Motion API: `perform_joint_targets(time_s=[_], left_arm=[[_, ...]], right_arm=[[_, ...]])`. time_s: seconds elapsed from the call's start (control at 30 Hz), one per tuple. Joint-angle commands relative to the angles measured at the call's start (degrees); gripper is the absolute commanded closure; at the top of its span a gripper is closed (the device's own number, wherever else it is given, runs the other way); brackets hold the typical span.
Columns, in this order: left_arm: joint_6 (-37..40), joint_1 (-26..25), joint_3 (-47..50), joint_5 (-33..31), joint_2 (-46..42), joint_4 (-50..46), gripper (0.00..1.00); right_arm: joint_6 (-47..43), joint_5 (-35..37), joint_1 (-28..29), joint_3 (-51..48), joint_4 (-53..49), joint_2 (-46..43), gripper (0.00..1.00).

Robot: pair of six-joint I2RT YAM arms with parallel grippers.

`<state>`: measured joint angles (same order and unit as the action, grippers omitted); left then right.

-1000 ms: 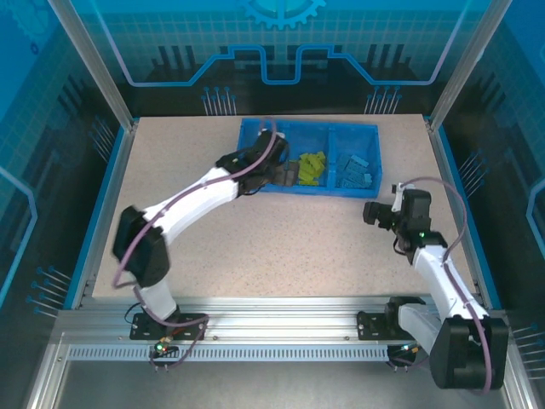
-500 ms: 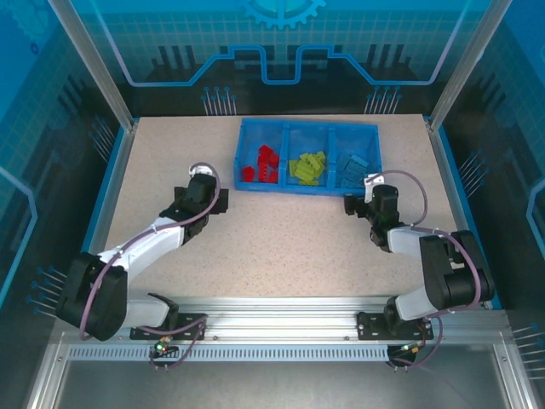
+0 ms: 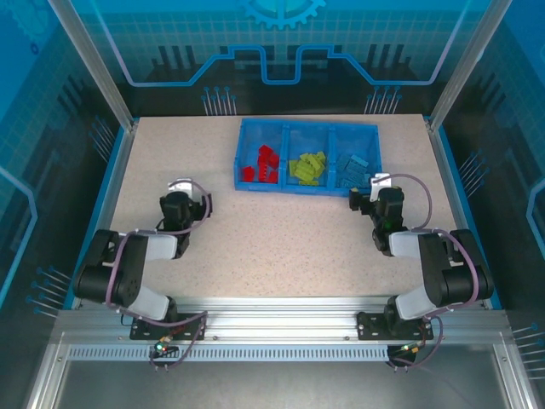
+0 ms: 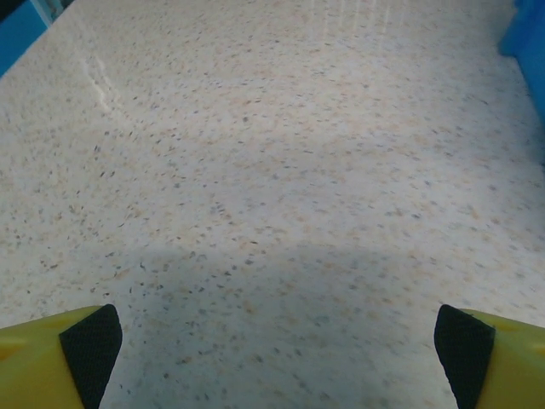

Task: Sort the legos into containers by color

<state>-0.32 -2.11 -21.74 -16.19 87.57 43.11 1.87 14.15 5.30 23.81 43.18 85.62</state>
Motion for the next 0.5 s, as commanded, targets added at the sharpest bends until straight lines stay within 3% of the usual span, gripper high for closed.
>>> perform_joint_targets(time_s=[0.0,0.47], left_arm=[[-2.9,3.6,0.6,10.8,0.3,8.9,0.01],[-1.9,3.3,0.1,11.9,0.8,9.1,0.01]], right_arm=[[0.2,0.0,-0.3,-0.5,2.5,0.4,0.00],[-0.6,-1.5,-0.2,-0.2,2.1,0.5,0.00]])
